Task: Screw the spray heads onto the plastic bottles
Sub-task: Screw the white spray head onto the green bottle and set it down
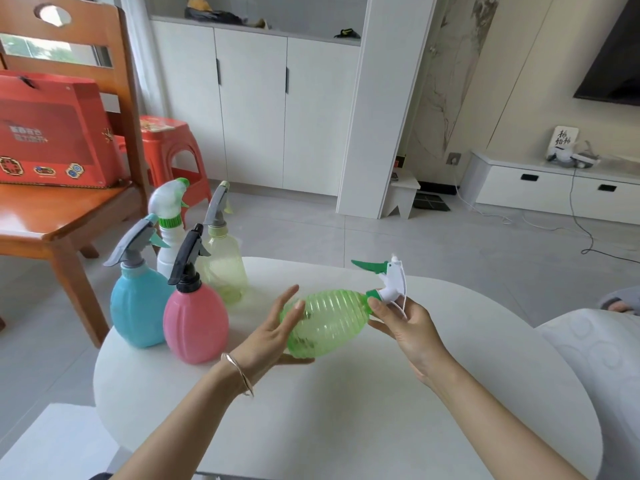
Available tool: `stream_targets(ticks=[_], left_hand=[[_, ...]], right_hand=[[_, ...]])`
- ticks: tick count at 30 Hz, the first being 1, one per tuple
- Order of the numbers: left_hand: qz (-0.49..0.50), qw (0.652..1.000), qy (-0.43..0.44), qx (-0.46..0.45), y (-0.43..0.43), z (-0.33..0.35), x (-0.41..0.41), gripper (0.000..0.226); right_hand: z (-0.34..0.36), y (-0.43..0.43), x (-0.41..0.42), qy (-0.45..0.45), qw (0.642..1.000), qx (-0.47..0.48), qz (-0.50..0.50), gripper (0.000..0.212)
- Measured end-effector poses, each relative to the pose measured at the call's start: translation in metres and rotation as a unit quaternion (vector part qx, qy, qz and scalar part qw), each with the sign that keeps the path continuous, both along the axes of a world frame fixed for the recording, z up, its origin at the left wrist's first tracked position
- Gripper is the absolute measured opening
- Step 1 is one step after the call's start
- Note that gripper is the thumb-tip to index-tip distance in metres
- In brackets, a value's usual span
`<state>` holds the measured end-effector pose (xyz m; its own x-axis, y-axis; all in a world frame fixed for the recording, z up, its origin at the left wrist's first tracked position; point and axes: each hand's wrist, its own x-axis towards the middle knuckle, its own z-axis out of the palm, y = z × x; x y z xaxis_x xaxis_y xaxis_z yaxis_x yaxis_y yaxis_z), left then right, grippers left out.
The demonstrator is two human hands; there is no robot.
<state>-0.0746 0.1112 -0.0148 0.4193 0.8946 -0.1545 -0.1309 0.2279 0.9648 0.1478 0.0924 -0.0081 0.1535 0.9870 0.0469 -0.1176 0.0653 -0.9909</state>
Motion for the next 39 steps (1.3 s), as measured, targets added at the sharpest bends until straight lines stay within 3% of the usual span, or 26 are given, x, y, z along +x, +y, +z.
stream_targets(ticks=[4, 7, 12, 16, 19, 25, 29, 32, 36, 39], left_hand=[[-0.028, 0.999, 0.023, 0.033, 0.004, -0.005, -0.001, 0.064], [-0.080, 0.996, 0.013, -0.047, 0.002, -0.002, -0.001, 0.086], [-0.010, 0.987, 0.061, 0.149, 0.004, 0.001, -0.002, 0.072], [0.007, 0.999, -0.031, 0.037, 0.001, 0.004, 0.000, 0.046], [-0.027, 0.998, -0.048, -0.045, 0.001, 0.004, 0.002, 0.065], [-0.019, 0.999, -0.033, -0.017, -0.003, 0.000, 0.008, 0.066], [-0.033, 0.992, -0.080, -0.089, -0.003, 0.002, 0.009, 0.067], [-0.035, 0.990, -0.086, -0.106, -0.004, 0.004, 0.010, 0.065], [-0.001, 0.999, -0.035, -0.001, -0.008, 0.002, 0.011, 0.060], [0.037, 0.992, 0.037, 0.112, -0.012, 0.002, 0.013, 0.065]], right_hand=[[-0.001, 0.002, -0.004, 0.030, 0.999, -0.013, -0.031, 0.034], [0.001, 0.001, -0.005, 0.026, 0.999, -0.023, -0.032, 0.036], [0.002, 0.000, -0.004, 0.058, 0.994, -0.067, -0.064, 0.039], [0.012, 0.001, -0.004, 0.096, 0.995, -0.040, -0.011, 0.041], [0.021, 0.003, -0.003, 0.121, 0.992, -0.012, 0.039, 0.036], [0.014, 0.006, -0.006, 0.079, 0.991, -0.058, -0.092, 0.020], [0.020, 0.008, -0.008, 0.139, 0.990, -0.024, 0.014, 0.039], [0.024, 0.008, -0.009, 0.150, 0.988, -0.017, 0.040, 0.035], [0.019, 0.008, -0.008, 0.114, 0.991, -0.053, -0.052, 0.031], [0.016, 0.009, -0.008, 0.138, 0.986, -0.064, -0.064, 0.029]])
